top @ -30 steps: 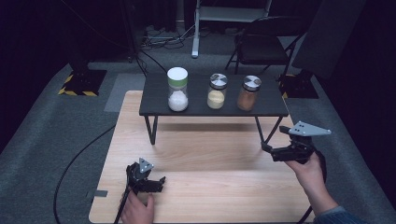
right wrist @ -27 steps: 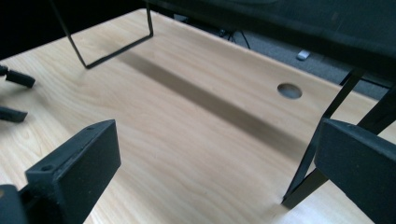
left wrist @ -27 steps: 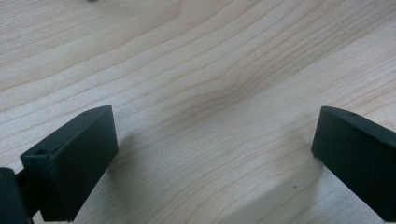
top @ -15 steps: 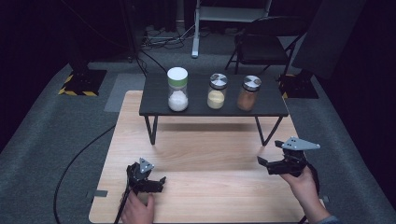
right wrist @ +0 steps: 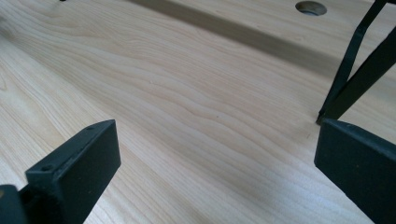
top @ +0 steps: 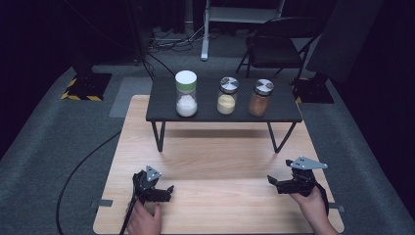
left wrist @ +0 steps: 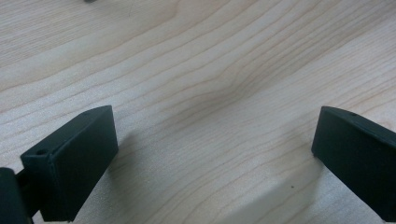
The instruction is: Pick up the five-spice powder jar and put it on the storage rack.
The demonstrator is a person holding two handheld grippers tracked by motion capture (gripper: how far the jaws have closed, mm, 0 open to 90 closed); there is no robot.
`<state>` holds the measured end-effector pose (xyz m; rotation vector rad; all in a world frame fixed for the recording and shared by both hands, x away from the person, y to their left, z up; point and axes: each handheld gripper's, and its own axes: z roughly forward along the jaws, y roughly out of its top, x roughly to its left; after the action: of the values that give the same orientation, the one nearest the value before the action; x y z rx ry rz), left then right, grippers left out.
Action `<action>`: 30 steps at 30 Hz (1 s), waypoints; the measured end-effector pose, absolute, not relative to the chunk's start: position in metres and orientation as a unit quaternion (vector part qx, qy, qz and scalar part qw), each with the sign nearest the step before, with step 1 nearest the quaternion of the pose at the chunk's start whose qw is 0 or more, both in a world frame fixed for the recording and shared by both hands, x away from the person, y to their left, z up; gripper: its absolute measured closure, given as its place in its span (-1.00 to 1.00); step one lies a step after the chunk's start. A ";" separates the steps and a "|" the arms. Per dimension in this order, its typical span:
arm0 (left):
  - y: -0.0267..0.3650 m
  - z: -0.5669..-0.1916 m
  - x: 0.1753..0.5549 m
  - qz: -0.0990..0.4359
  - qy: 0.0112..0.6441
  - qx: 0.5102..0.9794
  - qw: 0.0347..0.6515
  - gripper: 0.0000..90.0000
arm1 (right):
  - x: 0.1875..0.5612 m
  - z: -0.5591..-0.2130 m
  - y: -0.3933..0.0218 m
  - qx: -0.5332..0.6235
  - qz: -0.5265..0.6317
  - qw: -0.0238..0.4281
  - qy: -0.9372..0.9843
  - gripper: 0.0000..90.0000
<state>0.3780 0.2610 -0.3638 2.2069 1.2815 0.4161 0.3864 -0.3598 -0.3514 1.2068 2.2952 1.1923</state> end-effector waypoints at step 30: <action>0.261 -0.364 0.378 0.155 0.476 0.821 0.274 -0.99 | 0.383 -0.393 -0.356 0.436 0.354 0.132 0.817 -1.00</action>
<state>0.3779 0.2611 -0.3638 2.2079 1.2804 0.4165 0.3825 -0.3558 -0.3932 1.2660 2.3718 1.0263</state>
